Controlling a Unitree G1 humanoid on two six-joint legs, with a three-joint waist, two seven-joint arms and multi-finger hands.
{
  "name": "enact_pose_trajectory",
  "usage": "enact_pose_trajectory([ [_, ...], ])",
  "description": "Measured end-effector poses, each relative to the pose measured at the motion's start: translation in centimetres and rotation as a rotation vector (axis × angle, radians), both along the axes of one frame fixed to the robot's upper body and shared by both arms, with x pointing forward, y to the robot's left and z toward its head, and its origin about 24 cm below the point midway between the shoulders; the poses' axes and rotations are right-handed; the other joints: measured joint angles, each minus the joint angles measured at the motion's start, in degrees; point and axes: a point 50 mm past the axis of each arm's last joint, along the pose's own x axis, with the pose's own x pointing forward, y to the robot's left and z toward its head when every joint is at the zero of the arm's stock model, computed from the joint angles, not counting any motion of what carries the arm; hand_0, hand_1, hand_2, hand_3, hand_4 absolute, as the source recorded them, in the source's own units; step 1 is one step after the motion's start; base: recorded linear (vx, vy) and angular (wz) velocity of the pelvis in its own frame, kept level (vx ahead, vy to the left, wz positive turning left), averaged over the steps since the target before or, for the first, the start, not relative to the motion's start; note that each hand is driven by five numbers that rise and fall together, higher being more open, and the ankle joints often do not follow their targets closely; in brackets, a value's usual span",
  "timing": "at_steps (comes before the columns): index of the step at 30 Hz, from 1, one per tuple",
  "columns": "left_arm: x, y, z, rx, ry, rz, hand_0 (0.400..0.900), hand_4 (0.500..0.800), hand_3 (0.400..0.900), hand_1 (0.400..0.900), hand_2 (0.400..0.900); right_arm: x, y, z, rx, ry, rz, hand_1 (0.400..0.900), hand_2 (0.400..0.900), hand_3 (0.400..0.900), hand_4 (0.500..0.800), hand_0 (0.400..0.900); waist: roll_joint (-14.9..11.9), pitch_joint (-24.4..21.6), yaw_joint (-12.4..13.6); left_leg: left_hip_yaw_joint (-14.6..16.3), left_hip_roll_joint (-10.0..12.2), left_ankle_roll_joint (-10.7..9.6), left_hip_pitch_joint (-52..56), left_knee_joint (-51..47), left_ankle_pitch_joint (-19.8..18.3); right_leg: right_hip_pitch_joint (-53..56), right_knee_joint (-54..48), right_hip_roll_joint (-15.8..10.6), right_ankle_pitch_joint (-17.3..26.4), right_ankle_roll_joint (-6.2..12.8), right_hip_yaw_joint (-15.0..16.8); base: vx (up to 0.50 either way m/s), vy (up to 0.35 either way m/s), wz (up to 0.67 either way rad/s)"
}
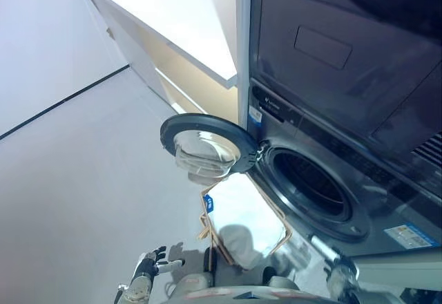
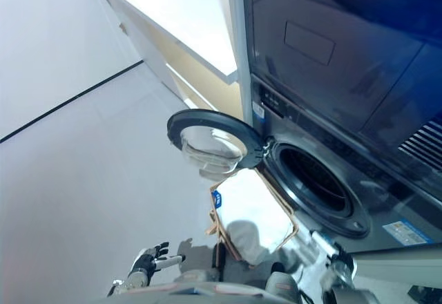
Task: Put the clothes in the basket into the washing machine.
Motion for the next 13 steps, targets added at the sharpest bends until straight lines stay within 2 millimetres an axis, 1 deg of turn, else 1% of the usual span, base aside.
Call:
enact_pose_trajectory([
  [2,-0.5,-0.1,-0.2,-0.009,0.032,-0.037,0.9,0.8,0.9,0.9,0.9,-1.8,0.5,-0.5,-0.024,0.132,0.192,0.9,0.9,0.9,0.8,0.9,-0.9,-0.7,-1.2,0.0,0.1,0.0,1.5,-0.1,-0.3,1.9,-0.9,0.1,0.0,0.03,-0.4,0.0,0.011,-0.08],
  [4,-0.9,-0.3,-0.3,-0.019,0.054,-0.059,0.9,0.8,0.9,0.9,0.9,-3.2,1.4,-1.0,-0.037,0.24,0.429,0.9,0.9,0.9,0.8,0.9,-1.6,-2.0,-1.9,0.1,0.1,0.2,2.2,0.0,-0.9,2.7,-1.2,0.1,0.0,-0.02,-0.4,0.0,0.022,-0.11],
  [6,-1.2,-0.6,-0.5,-0.033,0.072,-0.085,0.9,0.8,0.9,0.9,0.9,-4.4,2.3,-1.3,-0.028,0.292,0.548,0.9,0.9,0.9,0.8,0.9,-1.8,-2.4,-2.0,0.3,0.1,0.2,3.4,0.0,-1.3,3.8,-1.6,0.1,-0.1,-0.26,0.0,0.01,0.024,-0.1],
  [8,-1.8,-0.9,-0.7,-0.049,0.096,-0.088,0.9,0.8,0.9,0.9,0.9,-4.9,2.4,-1.4,-0.023,0.32,0.596,0.9,0.9,0.9,0.8,0.9,-1.7,-3.0,-2.0,1.1,0.0,0.2,4.0,0.1,-1.7,4.3,-1.7,0.1,-0.1,-0.3,0.7,0.02,0.032,-0.12],
  [9,-2.0,-1.0,-0.8,-0.054,0.111,-0.095,0.9,0.8,0.9,0.9,0.9,-4.8,2.3,-1.4,-0.028,0.326,0.606,0.9,0.9,0.9,0.8,0.9,-1.3,-3.1,-2.0,1.3,0.0,0.4,4.9,0.0,-1.7,5.2,-2.1,0.1,0.0,-0.24,0.8,0.01,0.027,-0.13],
  [11,-2.7,-0.9,-0.9,-0.048,0.144,-0.102,0.9,0.8,0.9,0.9,0.9,-5.5,2.3,-1.4,-0.019,0.347,0.599,0.9,0.9,0.9,0.8,0.9,-1.5,-4.0,-2.0,1.5,-0.1,0.7,5.9,0.0,-2.1,6.5,-2.7,0.0,0.0,-0.22,0.9,-0.01,0.025,-0.12],
  [13,-2.9,-0.8,-0.9,-0.044,0.149,-0.105,0.9,0.8,0.9,0.9,0.9,-5.5,2.3,-1.5,-0.018,0.353,0.607,0.9,0.9,0.9,0.8,0.9,-1.5,-4.2,-2.0,1.6,-0.1,0.5,6.6,0.0,-2.4,7.2,-3.1,0.0,0.0,-0.22,1.1,-0.01,0.013,-0.05],
])
